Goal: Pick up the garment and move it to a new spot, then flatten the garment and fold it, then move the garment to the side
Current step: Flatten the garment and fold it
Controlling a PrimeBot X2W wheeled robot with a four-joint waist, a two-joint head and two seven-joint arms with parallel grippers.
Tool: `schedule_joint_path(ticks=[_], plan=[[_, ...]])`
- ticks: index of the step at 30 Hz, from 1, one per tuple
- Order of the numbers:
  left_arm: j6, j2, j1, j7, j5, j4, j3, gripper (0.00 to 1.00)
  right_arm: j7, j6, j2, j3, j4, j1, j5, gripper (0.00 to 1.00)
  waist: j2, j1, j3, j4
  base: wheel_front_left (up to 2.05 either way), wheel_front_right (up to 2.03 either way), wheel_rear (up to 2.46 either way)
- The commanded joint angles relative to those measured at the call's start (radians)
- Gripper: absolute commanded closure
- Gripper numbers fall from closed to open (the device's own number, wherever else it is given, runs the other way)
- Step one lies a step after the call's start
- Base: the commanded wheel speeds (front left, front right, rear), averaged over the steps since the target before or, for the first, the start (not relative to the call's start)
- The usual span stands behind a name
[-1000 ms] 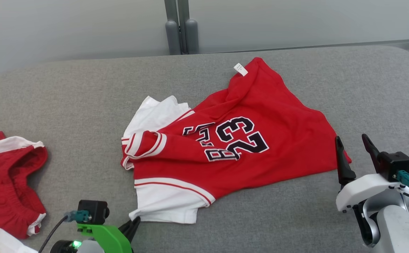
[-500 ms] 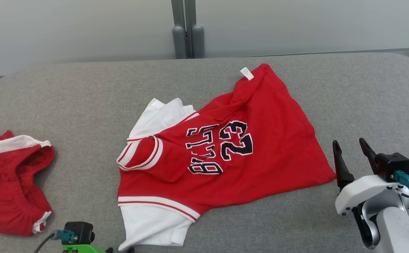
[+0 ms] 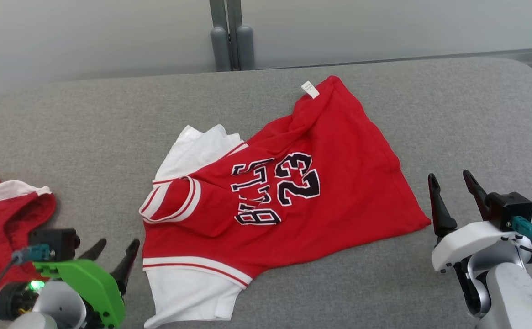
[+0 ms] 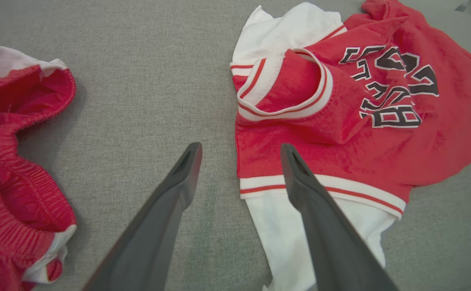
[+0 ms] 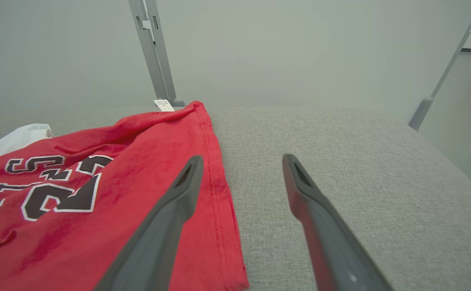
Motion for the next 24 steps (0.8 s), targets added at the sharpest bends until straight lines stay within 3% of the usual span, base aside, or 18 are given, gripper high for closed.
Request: schedule_joint_path(ticks=[1, 14, 24], plan=[[-0.017, 0.009, -0.047, 0.014, 0.003, 0.012, 0.005, 0.0, -0.007, -0.001, -0.003, 0.0, -0.007, -0.017, 0.005, 0.0, 0.0, 0.0, 0.034, -0.03, 0.0, 0.0, 0.0], [-0.198, 0.009, -0.406, 0.248, -0.119, 0.294, 0.009, 0.0, -0.04, -0.001, 0.022, 0.013, -0.005, -0.094, 0.009, 0.0, 0.0, 0.0, 0.177, -0.163, 0.0, 0.0, 0.0], [-0.259, -0.004, -0.498, 0.417, -0.171, 0.492, -0.052, 0.0, -0.07, -0.001, 0.033, 0.018, 0.037, -0.121, 0.016, 0.0, 0.0, 0.0, 0.206, -0.222, 0.0, 0.0, 0.0]])
